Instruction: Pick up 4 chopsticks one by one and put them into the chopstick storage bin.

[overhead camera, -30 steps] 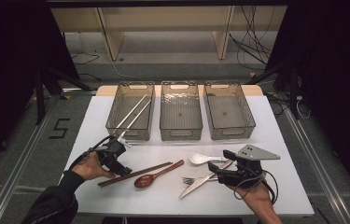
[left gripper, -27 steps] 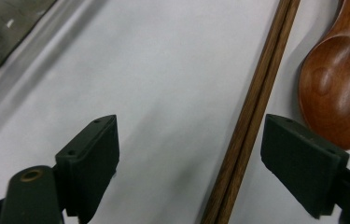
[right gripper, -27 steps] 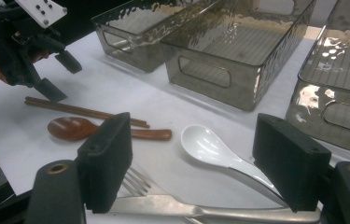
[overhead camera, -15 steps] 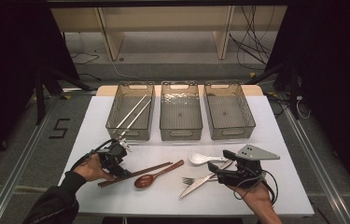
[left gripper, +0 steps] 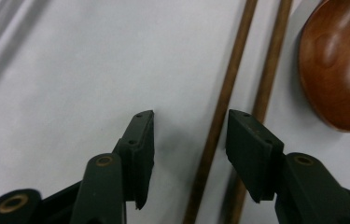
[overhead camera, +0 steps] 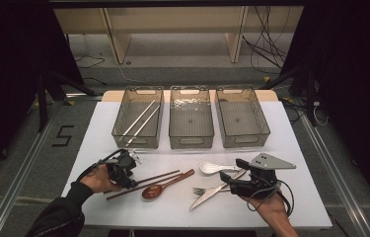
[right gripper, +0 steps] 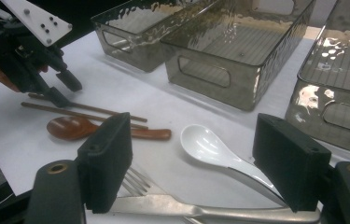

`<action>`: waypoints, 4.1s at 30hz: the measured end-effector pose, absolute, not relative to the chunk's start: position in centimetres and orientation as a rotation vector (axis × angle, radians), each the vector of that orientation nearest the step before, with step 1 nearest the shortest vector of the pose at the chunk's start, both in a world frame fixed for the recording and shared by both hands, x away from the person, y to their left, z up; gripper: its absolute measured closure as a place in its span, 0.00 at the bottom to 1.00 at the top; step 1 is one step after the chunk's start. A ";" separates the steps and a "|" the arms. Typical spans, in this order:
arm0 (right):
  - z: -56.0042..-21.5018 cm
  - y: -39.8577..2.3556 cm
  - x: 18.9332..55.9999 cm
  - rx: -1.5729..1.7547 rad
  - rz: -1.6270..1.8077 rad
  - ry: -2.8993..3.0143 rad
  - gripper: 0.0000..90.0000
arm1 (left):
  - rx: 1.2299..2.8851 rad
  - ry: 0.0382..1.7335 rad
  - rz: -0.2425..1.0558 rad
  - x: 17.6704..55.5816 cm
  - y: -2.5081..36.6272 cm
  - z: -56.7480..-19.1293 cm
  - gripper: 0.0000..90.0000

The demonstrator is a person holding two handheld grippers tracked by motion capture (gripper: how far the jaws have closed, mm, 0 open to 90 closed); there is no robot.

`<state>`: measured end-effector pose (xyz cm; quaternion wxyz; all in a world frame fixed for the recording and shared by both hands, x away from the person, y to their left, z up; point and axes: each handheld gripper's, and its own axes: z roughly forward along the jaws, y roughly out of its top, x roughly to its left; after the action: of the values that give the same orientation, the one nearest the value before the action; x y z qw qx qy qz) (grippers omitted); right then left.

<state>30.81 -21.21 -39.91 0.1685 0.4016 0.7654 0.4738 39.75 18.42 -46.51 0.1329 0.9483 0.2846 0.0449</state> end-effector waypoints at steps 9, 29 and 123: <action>-39.9 -21.2 30.8 1.141 1.345 2.180 0.33 | 2.759 0.800 0.101 39.6 18.3 -46.4 0.70; -39.9 -21.2 30.8 1.142 1.345 2.180 0.33 | 2.797 0.731 0.071 39.5 18.1 -46.3 0.93; -40.0 -21.4 31.0 1.159 1.356 2.174 0.33 | 1.990 1.061 0.461 50.7 22.8 -35.6 0.93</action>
<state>31.01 -21.35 -40.00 0.1641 0.4066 0.7626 0.4756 50.70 22.83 -35.56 0.4076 0.7895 0.4209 0.1828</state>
